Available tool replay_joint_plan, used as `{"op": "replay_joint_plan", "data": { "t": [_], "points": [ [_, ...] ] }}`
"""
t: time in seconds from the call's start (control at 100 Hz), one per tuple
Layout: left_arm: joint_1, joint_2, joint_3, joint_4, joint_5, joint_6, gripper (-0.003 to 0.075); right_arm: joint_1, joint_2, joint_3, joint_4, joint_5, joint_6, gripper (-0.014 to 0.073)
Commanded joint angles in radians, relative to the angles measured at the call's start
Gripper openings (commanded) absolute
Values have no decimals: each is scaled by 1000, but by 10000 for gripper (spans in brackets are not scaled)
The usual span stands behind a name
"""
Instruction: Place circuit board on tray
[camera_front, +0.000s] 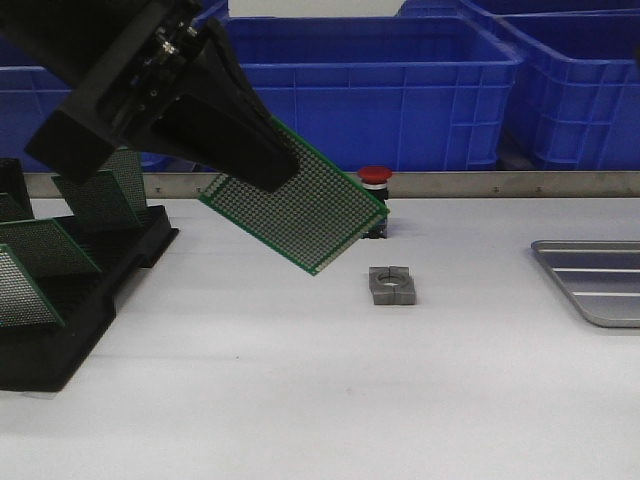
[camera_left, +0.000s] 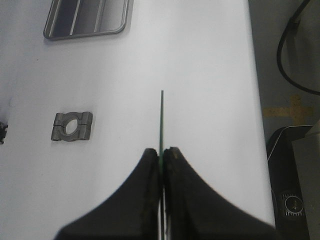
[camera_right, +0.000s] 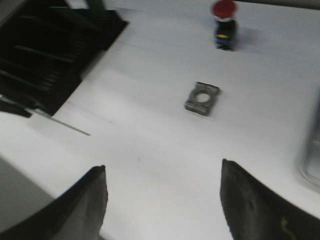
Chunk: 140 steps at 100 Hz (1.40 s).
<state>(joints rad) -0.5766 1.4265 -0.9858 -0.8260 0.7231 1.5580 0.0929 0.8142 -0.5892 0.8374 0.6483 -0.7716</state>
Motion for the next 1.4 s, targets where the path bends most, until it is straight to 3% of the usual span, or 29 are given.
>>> {"op": "replay_joint_plan", "data": {
  "t": [0.0,0.18,0.44,0.67,0.92,1.23,1.39],
  "points": [
    [-8,-26,-28,-53,-9,-12,-20,72,55,-35,156,-39,-273,507],
    [-8,-26,-28,-53,-9,-12,-20,229,176,-35,257,-51,-654,507],
    [-8,-26,-28,-53,-9,-12,-20,359,332,-47,487,-158,-994,507],
    [-8,-26,-28,-53,-9,-12,-20,393,484,-124,613,-151,-1060,507],
    [-8,-26,-28,-53,-9,-12,-20,393,603,-169,617,-107,-1060,491],
    [-8,-26,-28,-54,-10,-12,-20,393,610,-170,618,-85,-1060,78],
    [-8,-26,-28,-79,-10,-12,-4,393,610,-170,618,-78,-1060,-22]
  ]
}}
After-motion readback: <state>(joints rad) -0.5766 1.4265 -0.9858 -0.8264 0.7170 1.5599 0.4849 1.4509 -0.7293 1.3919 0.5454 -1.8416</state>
